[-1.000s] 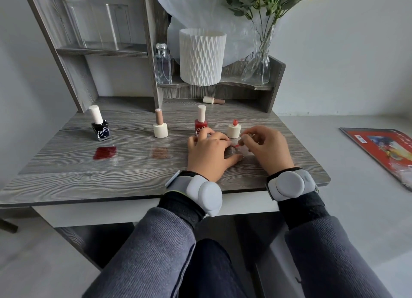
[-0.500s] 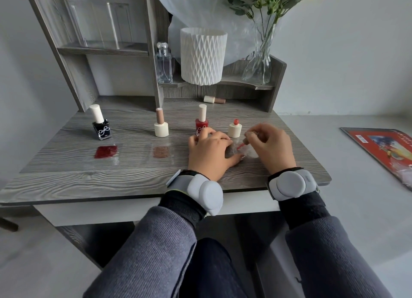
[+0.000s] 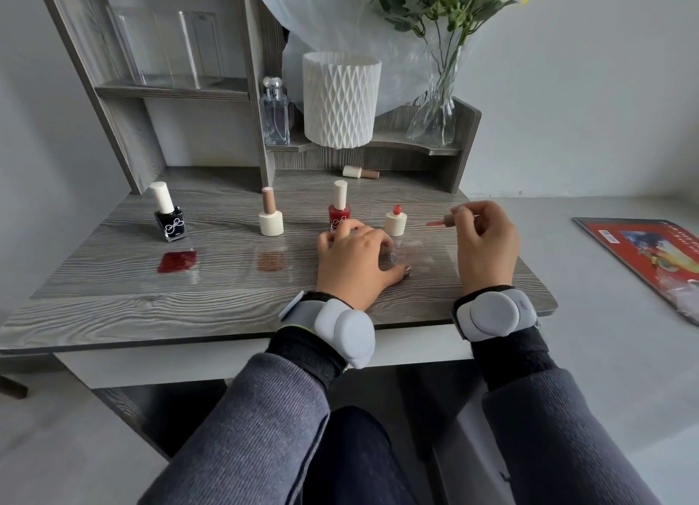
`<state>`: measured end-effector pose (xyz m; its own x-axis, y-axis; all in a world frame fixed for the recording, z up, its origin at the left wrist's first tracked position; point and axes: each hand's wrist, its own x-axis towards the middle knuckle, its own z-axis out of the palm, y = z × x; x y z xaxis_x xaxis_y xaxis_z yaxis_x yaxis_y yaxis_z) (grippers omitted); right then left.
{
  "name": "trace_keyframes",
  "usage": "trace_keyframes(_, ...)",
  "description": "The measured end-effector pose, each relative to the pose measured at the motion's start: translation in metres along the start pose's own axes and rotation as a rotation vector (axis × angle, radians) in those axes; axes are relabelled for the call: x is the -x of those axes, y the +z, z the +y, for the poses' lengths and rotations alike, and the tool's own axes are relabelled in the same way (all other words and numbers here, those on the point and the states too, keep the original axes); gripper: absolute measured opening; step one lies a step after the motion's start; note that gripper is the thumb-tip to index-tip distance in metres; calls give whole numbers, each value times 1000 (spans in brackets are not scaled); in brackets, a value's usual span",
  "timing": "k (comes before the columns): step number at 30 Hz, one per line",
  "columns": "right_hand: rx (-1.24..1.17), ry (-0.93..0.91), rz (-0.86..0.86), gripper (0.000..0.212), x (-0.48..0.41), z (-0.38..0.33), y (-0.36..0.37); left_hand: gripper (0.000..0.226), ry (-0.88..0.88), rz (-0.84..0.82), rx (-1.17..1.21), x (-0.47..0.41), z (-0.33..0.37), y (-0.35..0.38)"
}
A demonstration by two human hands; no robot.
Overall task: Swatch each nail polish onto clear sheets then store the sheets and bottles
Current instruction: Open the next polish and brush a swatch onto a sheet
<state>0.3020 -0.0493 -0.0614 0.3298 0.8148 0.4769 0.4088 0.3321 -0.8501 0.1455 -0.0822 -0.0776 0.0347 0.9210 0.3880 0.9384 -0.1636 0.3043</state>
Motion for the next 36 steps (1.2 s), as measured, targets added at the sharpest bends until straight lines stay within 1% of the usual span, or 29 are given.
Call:
trace_keyframes(3, -62, 20, 16, 12, -1, 1, -2, 37, -22, 44, 40, 0, 2, -2)
trace_keyframes(6, -86, 28, -6, 12, 0, 0, -1, 22, -51, 185, 136, -3, 3, -7)
trace_keyframes(8, -94, 24, -30, 12, 0, 1, 0, 19, -76, 227, 219, -8, 3, -10)
trace_keyframes(11, -85, 1, -72, 12, 0, 3, 1, 33, -139, 117, 332, -21, 6, -12)
trace_keyframes(14, -70, -7, -95, 12, 0, 3, 1, 50, -175, 5, 377, -34, 11, -9)
trace_keyframes(17, -62, -3, -102, 13, -1, 3, 1, 49, -193, -19, 331, -43, 17, -4)
trace_keyframes(23, -79, -33, -104, 12, 0, 3, 1, 44, -184, 41, 197, -48, 20, 7)
trace_keyframes(25, -44, -30, -94, 11, -1, 6, 2, 39, -191, 100, 254, -45, 19, 10)
trace_keyframes(27, -3, -30, -103, 8, -1, 6, 2, 26, -159, 214, 318, -37, 17, 8)
trace_keyframes(28, 21, -33, -117, 9, -2, 5, 1, 20, -136, 258, 312, -34, 16, 5)
trace_keyframes(30, 97, -44, -145, 13, -3, 6, 1, 15, -101, 278, 245, -32, 12, 5)
trace_keyframes(32, 158, -55, -158, 16, -3, 8, 2, 21, -70, 242, 220, -30, 6, 4)
trace_keyframes(36, 199, -65, -157, 15, -2, 11, 4, 50, 51, 61, 139, -23, 6, 2)
